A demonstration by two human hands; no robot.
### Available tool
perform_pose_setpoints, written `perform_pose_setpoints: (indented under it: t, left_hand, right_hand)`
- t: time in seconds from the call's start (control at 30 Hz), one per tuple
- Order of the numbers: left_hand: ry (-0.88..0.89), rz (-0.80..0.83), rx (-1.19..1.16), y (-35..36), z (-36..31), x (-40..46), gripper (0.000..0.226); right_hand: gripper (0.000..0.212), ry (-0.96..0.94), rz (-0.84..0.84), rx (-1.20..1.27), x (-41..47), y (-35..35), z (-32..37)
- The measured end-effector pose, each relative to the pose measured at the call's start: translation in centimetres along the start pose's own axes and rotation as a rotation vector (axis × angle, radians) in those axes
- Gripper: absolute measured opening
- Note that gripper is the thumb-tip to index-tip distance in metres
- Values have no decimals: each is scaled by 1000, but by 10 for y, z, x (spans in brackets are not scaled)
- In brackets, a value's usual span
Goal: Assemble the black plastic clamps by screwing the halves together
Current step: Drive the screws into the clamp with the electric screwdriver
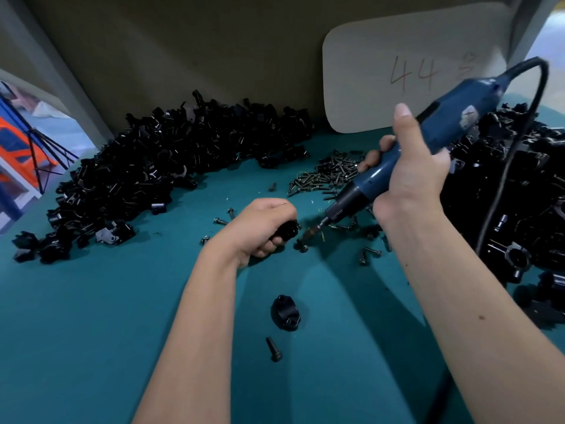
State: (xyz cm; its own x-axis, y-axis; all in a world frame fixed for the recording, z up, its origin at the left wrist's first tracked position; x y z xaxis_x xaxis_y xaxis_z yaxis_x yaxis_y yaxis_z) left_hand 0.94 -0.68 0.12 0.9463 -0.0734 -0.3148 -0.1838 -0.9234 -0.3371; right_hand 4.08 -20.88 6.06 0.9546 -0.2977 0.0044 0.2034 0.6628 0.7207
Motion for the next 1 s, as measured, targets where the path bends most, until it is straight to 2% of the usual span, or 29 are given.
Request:
perform_pose_setpoints:
  t: [0.1, 0.23, 0.43, 0.73, 1.0]
  left_hand:
    - [-18, 10, 58, 1, -1, 1, 19]
    - [-21, 18, 81, 2, -4, 1, 14]
    - [-23, 24, 63, 1, -2, 1, 22]
    - [-17, 20, 69, 2, -4, -1, 21]
    - [-7, 30, 83, 4, -5, -1, 18]
  right_hand:
    - [38, -54, -15, 38, -1, 1, 6]
    - [35, -87, -10, 57, -3, 2, 7]
    - [33, -81, -24, 71, -2, 1, 8]
    - [38, -47, -33, 121, 0, 1, 9]
    - [19, -65, -7, 111, -1, 4, 8]
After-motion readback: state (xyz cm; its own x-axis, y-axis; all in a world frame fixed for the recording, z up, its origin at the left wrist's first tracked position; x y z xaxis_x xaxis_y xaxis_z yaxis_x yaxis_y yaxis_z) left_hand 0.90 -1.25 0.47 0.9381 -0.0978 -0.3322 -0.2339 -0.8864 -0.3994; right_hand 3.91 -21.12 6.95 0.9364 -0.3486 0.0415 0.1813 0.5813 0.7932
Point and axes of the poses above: each hand's wrist, its own x-axis towards the middle knuckle, its own y-axis out of the palm, z = x × y, the point moved 3 cm from there along x, towards the middle knuckle, and after that the axes turned 3 degrees about x, right-handed, at the moved point
